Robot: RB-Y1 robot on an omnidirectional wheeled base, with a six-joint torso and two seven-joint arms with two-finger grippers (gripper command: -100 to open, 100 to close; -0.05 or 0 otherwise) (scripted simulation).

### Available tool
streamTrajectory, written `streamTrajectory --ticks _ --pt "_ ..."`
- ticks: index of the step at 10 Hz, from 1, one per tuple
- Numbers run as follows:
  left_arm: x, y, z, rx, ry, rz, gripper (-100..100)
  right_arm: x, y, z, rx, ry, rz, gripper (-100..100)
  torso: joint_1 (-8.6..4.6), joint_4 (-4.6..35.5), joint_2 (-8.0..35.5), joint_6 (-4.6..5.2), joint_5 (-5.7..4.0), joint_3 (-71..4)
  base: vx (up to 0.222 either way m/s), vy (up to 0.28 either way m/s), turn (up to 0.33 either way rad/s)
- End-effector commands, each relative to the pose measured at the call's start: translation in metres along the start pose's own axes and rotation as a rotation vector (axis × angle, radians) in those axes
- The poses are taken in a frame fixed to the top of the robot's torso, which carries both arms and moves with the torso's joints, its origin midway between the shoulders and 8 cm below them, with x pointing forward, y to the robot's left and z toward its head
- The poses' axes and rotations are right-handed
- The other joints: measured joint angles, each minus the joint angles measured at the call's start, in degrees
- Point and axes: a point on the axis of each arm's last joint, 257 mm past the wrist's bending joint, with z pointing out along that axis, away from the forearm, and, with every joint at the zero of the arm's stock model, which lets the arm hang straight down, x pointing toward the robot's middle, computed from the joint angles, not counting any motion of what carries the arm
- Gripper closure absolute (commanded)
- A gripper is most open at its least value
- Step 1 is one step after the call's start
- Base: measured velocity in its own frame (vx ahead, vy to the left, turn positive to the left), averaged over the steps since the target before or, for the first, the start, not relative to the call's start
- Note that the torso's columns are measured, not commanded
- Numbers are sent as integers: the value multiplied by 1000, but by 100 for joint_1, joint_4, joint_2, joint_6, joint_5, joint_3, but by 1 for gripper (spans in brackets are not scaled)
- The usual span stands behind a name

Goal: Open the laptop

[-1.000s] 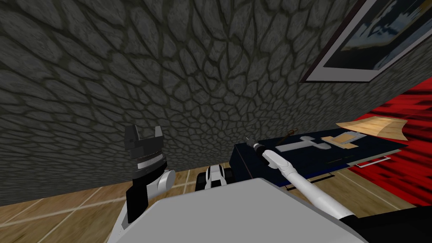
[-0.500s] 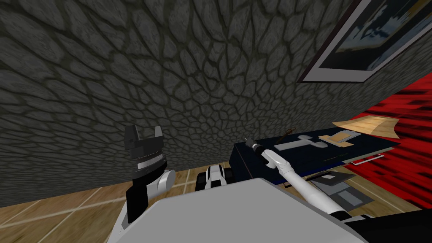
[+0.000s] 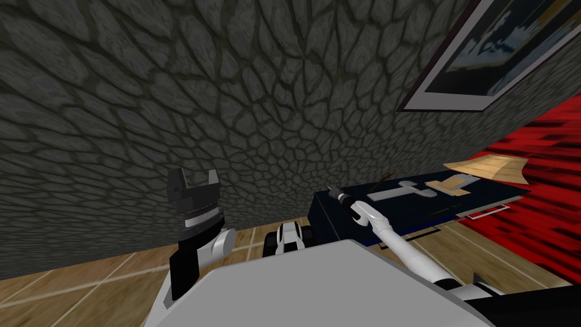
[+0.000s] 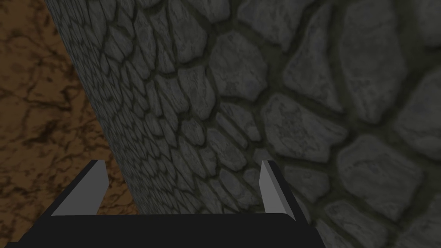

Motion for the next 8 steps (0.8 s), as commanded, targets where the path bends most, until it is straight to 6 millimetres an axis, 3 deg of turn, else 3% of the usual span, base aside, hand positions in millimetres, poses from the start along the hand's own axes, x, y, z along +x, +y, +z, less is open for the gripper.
streamTrajectory --ticks 1,8 --pt "0 0 0 0 0 0 0 -6 2 1 -5 -26 -27 100 0 -2 -7 0 0 -5 0 0 0" --pt "0 0 0 0 0 0 0 -29 8 15 11 -131 21 100 0 -4 -11 0 0 -8 -18 3 -12"
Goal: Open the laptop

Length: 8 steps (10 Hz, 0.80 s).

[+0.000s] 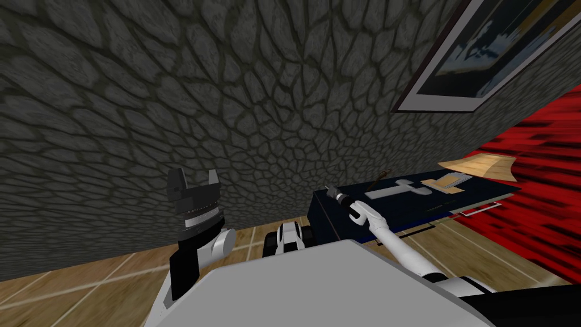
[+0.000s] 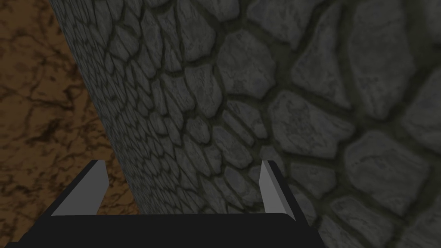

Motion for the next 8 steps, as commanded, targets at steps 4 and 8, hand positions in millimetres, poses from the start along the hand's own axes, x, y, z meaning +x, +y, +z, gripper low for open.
streamTrajectory --ticks 4,8 --pt "0 0 0 0 0 0 0 -16 -2 7 34 -75 7 100 1 3 8 0 1 5 -20 3 -15" --pt "0 0 0 0 0 0 0 -31 -7 12 80 -145 30 100 1 4 13 0 1 8 -18 3 -12"
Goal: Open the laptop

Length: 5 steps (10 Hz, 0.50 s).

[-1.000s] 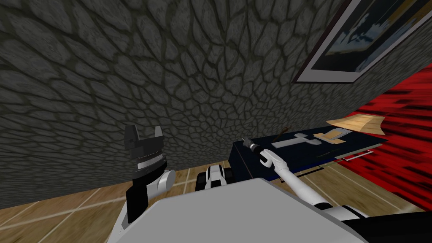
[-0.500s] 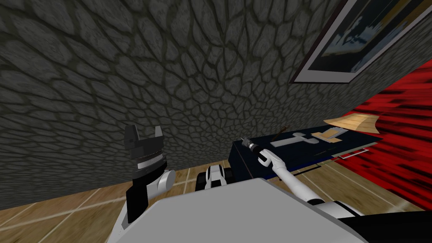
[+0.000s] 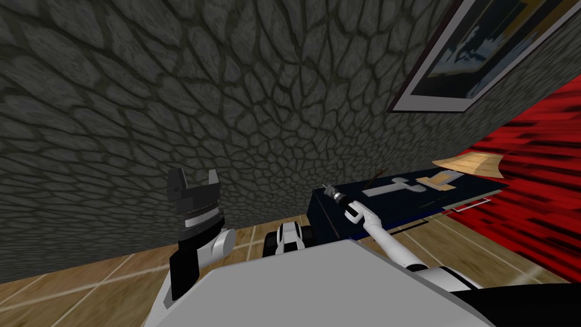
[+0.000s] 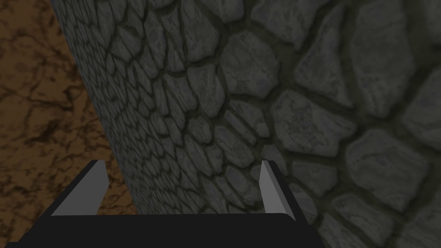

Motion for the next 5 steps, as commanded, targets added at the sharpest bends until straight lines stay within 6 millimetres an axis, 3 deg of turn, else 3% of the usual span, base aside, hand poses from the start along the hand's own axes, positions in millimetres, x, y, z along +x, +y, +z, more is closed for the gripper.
streamTrajectory --ticks 1,3,4,5 --pt "0 0 0 0 0 0 0 -8 -8 0 34 -36 0 100 -1 -1 -4 0 0 -2 -11 1 -4" --pt "0 0 0 0 0 0 0 -16 -11 8 72 -67 13 100 1 -3 -10 0 0 -6 -21 6 -24" --pt "0 0 0 0 0 0 0 -6 -24 6 56 -42 2 -100 2 -1 -1 0 -1 -1 -57 23 57" --pt "0 0 0 0 0 0 0 -4 -32 6 57 -38 3 -100 6 2 4 -2 2 2 -53 32 83"
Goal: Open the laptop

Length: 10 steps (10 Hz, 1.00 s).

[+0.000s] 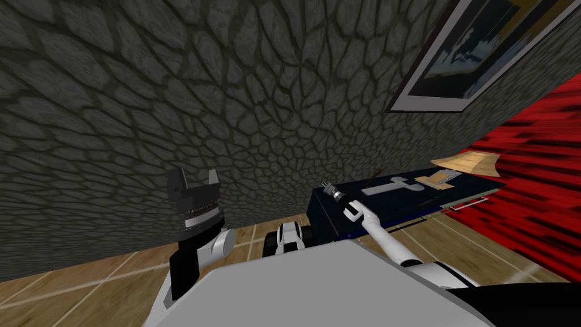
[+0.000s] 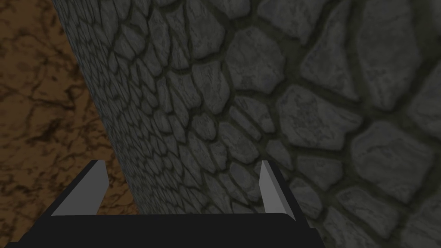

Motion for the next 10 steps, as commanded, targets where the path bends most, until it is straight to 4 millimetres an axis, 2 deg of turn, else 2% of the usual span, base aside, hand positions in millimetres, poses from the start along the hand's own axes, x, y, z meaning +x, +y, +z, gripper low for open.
streamTrajectory --ticks 1,2,3,6,7,8,10 --pt "0 0 0 0 0 0 0 8 -22 3 2 17 6 -100 1 -1 -3 1 0 -1 -52 39 42" --pt "0 0 0 0 0 0 0 11 -30 4 4 21 6 -100 -1 -3 -7 3 -1 -4 -49 41 27" --pt "0 0 0 0 0 0 0 15 -46 6 9 29 7 -100 -4 -4 -11 2 -2 -6 -69 54 78" --pt "0 0 0 0 0 0 0 20 -70 9 18 41 9 -100 -10 -4 -11 3 -4 -6 -58 36 49" --pt "0 0 0 0 0 0 0 19 -65 7 15 36 6 -100 -12 -4 -13 2 -5 -8 -22 9 6" --pt "0 0 0 0 0 0 0 19 -66 8 16 38 9 0 -14 -7 -20 3 -6 -11 -5 2 -2" --pt "0 0 0 0 0 0 0 19 -66 7 16 38 9 0 -13 -6 -22 -2 -4 -13 12 -15 45"
